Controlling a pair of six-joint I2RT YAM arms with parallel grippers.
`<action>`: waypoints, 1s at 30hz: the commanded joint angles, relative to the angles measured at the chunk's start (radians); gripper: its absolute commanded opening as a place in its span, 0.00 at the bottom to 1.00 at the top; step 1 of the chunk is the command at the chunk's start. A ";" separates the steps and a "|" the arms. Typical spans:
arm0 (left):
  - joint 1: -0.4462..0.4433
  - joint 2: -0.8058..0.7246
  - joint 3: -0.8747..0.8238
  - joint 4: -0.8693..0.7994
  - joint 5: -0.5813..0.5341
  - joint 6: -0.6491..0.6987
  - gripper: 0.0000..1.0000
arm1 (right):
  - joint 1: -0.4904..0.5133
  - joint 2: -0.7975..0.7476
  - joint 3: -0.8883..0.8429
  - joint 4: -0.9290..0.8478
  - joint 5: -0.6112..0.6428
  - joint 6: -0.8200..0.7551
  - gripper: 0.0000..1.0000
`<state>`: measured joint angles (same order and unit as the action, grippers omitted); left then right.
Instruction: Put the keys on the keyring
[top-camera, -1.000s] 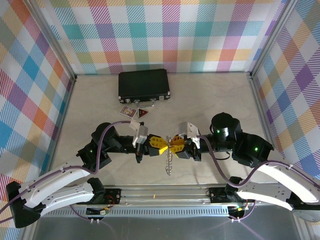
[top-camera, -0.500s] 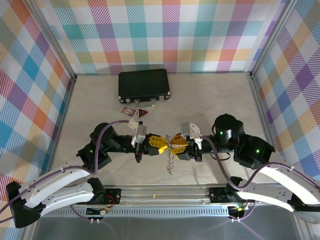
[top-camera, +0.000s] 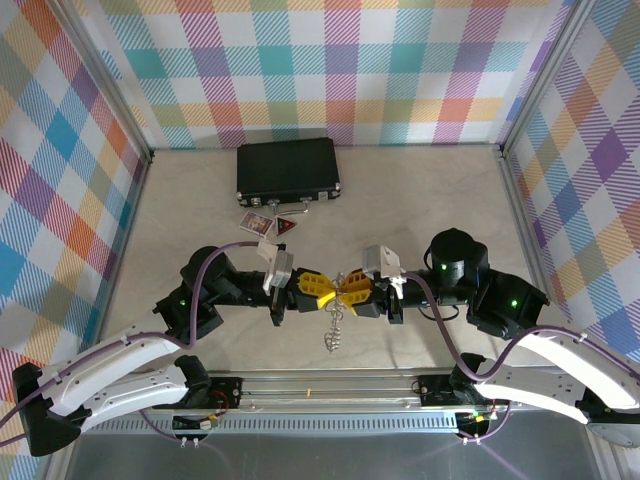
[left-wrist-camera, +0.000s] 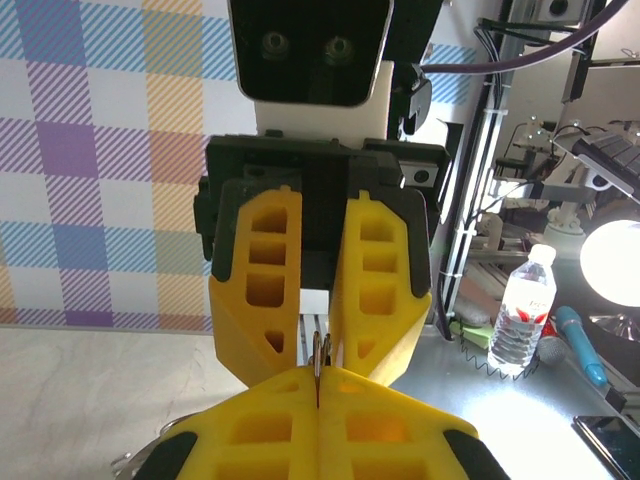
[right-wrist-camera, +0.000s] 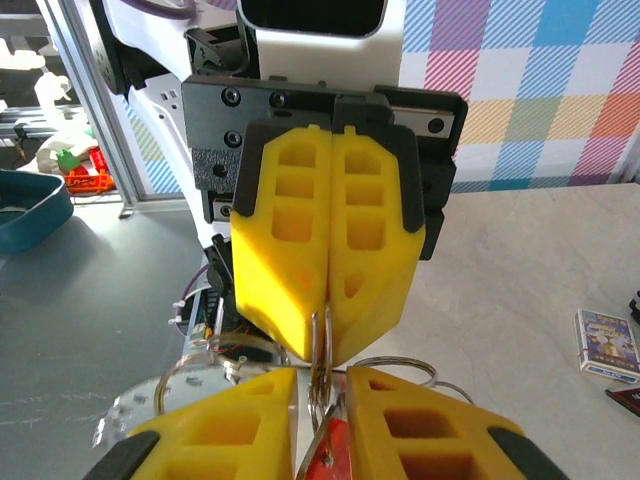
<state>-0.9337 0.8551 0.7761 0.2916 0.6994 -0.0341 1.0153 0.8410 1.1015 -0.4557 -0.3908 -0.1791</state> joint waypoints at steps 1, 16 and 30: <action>-0.008 -0.019 -0.006 0.058 0.021 0.002 0.00 | 0.006 -0.005 -0.011 0.041 -0.017 0.006 0.15; -0.008 0.004 0.166 -0.456 -0.149 0.244 0.14 | 0.005 0.087 0.108 -0.205 0.076 -0.094 0.00; -0.009 0.063 0.249 -0.673 -0.135 0.303 0.18 | 0.006 0.131 0.156 -0.272 0.044 -0.118 0.00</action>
<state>-0.9348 0.9146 0.9977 -0.3271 0.5480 0.2516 1.0153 0.9726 1.2102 -0.7395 -0.3252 -0.2756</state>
